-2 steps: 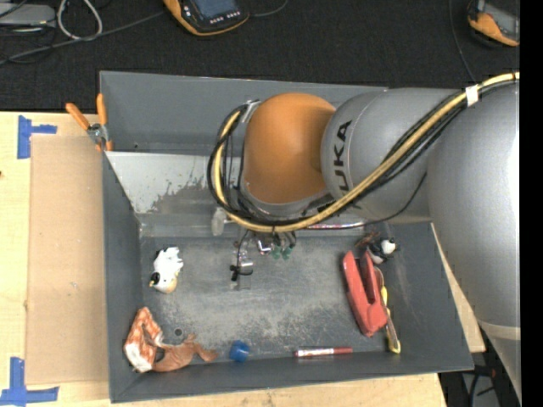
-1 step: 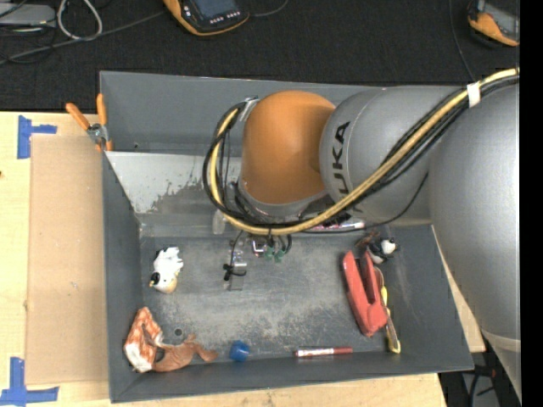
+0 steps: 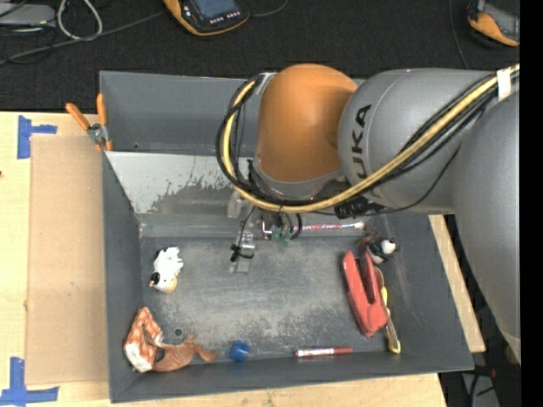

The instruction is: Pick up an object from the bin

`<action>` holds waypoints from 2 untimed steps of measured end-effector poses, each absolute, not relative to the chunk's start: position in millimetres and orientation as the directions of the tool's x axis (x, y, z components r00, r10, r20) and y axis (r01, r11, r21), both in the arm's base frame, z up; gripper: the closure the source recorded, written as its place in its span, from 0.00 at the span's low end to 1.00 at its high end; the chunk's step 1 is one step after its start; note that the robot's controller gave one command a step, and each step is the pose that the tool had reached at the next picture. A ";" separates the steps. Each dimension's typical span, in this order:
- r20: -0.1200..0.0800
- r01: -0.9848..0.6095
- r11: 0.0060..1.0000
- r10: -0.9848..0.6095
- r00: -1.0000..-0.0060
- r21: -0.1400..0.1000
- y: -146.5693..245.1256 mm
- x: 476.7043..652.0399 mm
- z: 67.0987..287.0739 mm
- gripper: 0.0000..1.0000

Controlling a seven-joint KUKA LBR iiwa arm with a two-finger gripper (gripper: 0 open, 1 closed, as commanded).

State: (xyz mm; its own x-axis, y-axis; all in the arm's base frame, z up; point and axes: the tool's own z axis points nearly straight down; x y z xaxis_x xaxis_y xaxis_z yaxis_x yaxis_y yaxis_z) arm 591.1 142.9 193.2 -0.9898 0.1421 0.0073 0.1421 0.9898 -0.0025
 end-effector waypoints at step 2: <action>0.006 0.134 0.991 0.134 -0.991 -0.001 105.9 535.6 187.0 0.00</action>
Offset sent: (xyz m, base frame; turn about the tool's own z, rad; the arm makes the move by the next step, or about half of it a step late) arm -0.0549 -0.0377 -0.0064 -0.0064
